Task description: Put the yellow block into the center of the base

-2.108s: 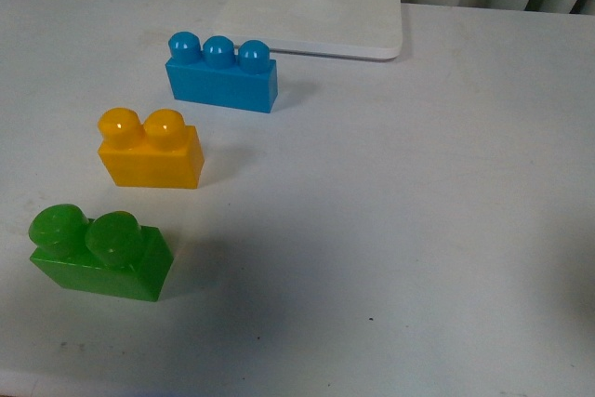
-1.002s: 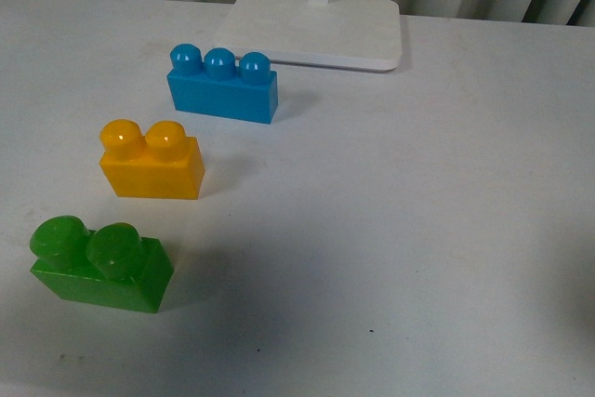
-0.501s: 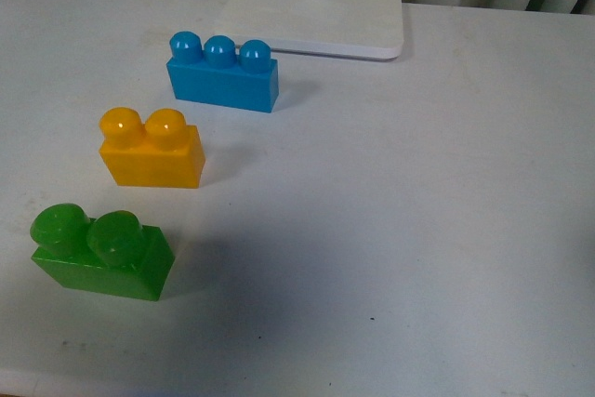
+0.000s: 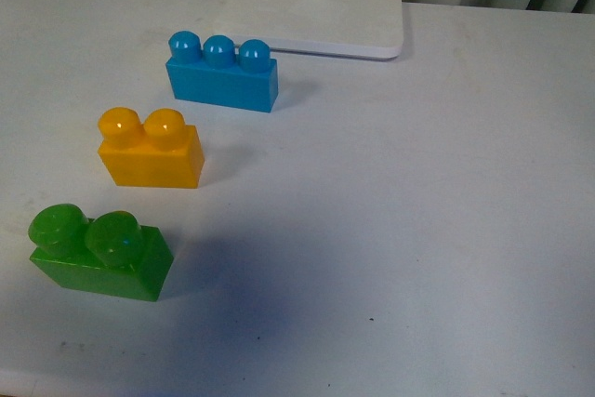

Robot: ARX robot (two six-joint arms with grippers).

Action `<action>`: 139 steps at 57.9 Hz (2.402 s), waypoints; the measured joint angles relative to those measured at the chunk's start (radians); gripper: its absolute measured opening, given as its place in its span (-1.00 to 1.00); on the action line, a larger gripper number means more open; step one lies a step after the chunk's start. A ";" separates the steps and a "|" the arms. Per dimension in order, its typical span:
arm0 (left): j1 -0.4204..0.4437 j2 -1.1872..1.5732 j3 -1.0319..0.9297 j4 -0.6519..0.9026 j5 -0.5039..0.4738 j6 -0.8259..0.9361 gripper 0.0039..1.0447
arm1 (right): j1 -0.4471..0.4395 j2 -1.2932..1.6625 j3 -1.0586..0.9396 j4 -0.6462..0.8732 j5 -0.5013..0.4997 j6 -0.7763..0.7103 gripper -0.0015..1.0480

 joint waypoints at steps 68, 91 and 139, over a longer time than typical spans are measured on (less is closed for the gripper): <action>0.000 0.000 0.000 0.000 0.000 0.000 0.88 | -0.098 0.185 0.185 -0.146 -0.078 -0.153 0.83; 0.000 0.000 0.000 0.000 0.000 0.000 0.88 | -0.044 0.226 0.183 -0.120 -0.060 -0.167 0.84; 0.000 0.000 0.000 0.000 0.000 0.000 0.88 | 0.410 0.042 -0.023 -0.101 0.076 0.265 0.84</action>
